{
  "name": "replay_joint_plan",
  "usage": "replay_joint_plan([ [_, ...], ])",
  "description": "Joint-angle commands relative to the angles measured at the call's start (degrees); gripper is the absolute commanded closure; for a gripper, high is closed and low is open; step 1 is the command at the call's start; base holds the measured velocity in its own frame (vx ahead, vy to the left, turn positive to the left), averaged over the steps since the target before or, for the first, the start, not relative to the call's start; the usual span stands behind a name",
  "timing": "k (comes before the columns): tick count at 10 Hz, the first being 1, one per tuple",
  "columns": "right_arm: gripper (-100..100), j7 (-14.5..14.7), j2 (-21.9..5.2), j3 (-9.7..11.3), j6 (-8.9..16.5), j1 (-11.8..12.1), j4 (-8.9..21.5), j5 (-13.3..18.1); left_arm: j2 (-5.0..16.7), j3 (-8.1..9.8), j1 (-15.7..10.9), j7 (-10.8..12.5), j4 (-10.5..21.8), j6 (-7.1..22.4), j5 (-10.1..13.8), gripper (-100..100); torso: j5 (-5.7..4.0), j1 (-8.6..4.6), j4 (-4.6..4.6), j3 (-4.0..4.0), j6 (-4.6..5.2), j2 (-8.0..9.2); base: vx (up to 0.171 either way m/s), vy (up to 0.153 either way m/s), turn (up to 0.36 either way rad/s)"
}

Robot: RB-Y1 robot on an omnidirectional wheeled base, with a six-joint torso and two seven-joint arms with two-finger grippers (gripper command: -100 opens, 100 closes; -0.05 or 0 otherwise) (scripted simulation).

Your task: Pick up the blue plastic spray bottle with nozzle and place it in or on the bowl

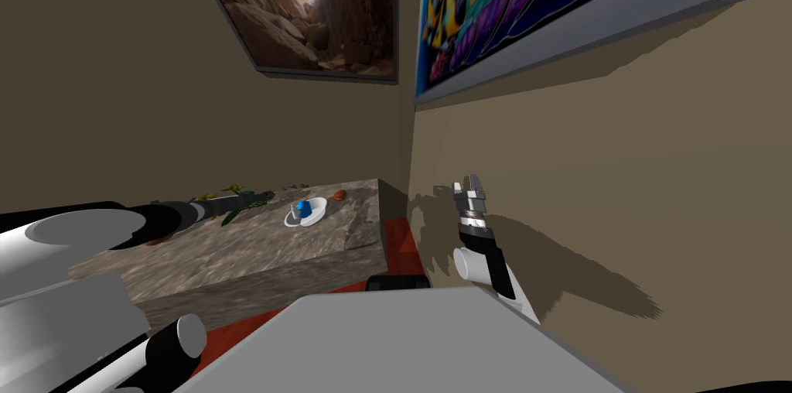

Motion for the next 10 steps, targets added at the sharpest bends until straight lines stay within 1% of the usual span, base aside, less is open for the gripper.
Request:
replay_joint_plan([
  [1,0,0.0,0.0,0.0,0.0,0.0,0.0,0.0,0.1,0.13,0.0,-0.3,0.6,-0.1,0.2,-100,0.00,0.00,0.00,0.00,0.00,0.00,0.000,0.000,0.000],
  [4,0,0.0,0.0,0.0,0.0,0.0,0.0,0.0,0.1,0.13,0.0,-0.3,0.6,-0.1,0.2,-100,-0.02,-0.12,-0.01,-0.03,-0.03,-0.06,0.010,-0.014,0.040],
  [6,0,0.0,0.0,0.0,0.0,0.0,0.0,0.0,0.1,0.13,0.0,-0.3,0.6,-0.1,0.2,-100,-0.01,-0.02,0.00,0.00,0.00,0.01,-0.012,0.016,-0.047],
  [7,0,0.0,0.0,0.0,0.0,0.0,0.0,0.0,1.1,0.84,0.3,0.9,-0.6,1.8,0.4,-100,0.00,-0.01,0.01,0.01,-0.01,0.01,0.000,0.000,0.000],
  [10,0,0.0,0.0,0.0,0.0,0.0,0.0,0.0,2.6,1.91,0.8,2.7,-2.5,4.6,0.8,-100,-0.03,-0.11,0.00,-0.01,-0.03,-0.03,0.008,-0.010,0.029],
])
